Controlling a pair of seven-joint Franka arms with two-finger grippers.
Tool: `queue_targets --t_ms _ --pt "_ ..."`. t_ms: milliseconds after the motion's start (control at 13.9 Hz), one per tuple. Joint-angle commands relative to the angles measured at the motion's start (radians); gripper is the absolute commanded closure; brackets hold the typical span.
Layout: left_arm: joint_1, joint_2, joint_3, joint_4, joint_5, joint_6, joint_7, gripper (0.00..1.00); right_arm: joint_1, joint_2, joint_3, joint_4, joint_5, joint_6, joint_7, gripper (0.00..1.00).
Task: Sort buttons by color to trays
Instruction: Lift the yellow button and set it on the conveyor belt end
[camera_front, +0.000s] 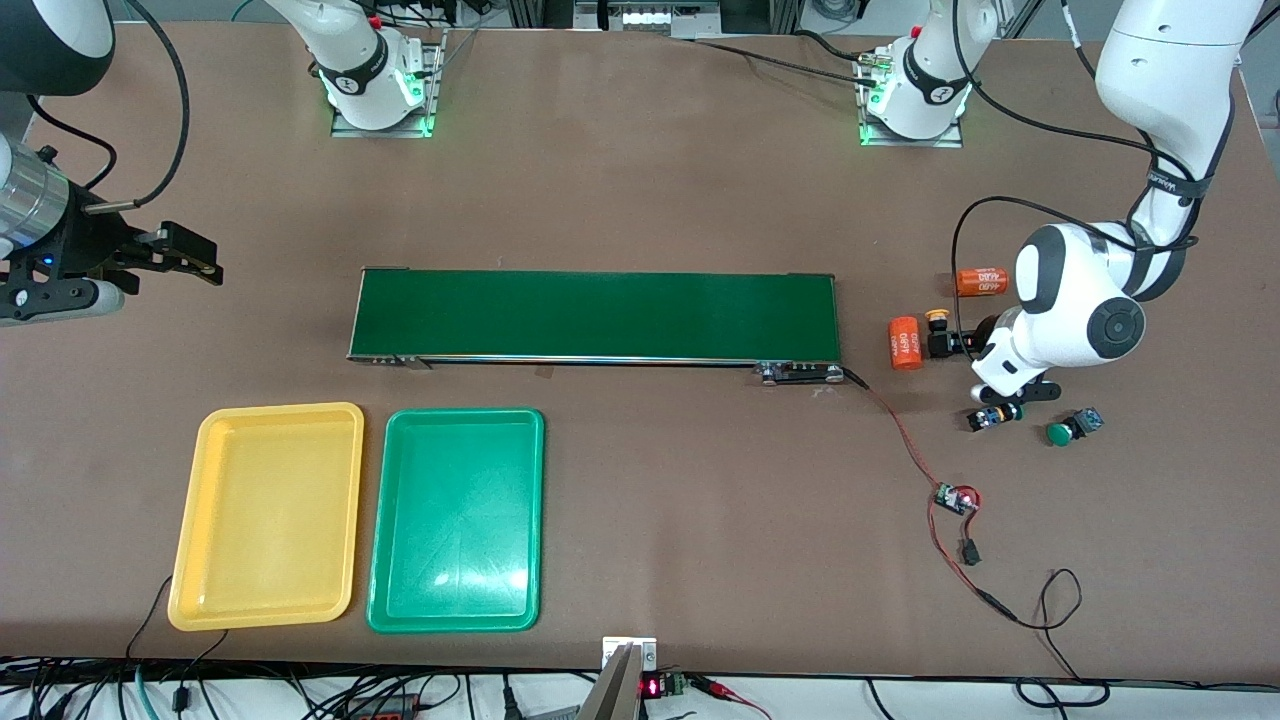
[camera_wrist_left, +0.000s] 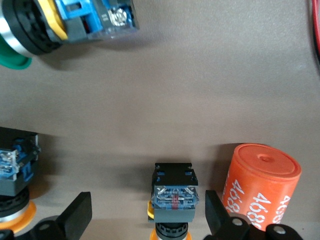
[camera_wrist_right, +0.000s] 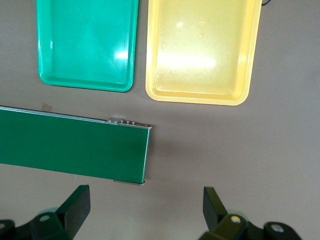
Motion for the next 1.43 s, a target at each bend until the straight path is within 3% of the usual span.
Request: queue_targets --t_ms 0,143,430,646,717,789,1148,1363 --pt "0.012 -0.004 -0.011 -0.017 -0.015 -0.002 0.025 0.00 -0.007 -0.011 0.000 -0.013 0.021 0.005 -0.004 0.00" --pt "0.019 -0.003 -0.012 -0.022 -0.015 -0.002 0.025 0.04 -0.007 -0.011 0.000 -0.013 0.021 0.005 -0.004 0.00" --pt "0.025 0.009 -0.030 -0.028 -0.017 -0.001 0.016 0.23 -0.007 -0.011 0.000 -0.013 0.021 0.005 -0.004 0.00" --pt "0.035 0.002 -0.046 -0.028 -0.017 -0.007 0.015 0.75 -0.007 -0.011 0.000 -0.013 0.021 0.005 -0.004 0.00" --pt "0.035 -0.007 -0.047 -0.019 -0.015 -0.023 0.025 0.90 -0.007 -0.011 0.000 -0.013 0.019 0.005 -0.004 0.00" --pt "0.035 -0.026 -0.049 -0.008 -0.014 -0.049 0.025 0.98 -0.007 -0.011 0.000 -0.013 0.021 0.005 -0.004 0.00" --pt "0.028 -0.187 -0.109 0.031 -0.015 -0.120 0.008 1.00 -0.007 -0.011 0.000 -0.013 0.019 0.003 -0.004 0.00" --pt "-0.026 -0.205 -0.168 0.032 -0.014 -0.120 0.000 1.00 -0.007 -0.011 0.000 -0.013 0.019 0.003 -0.004 0.00"
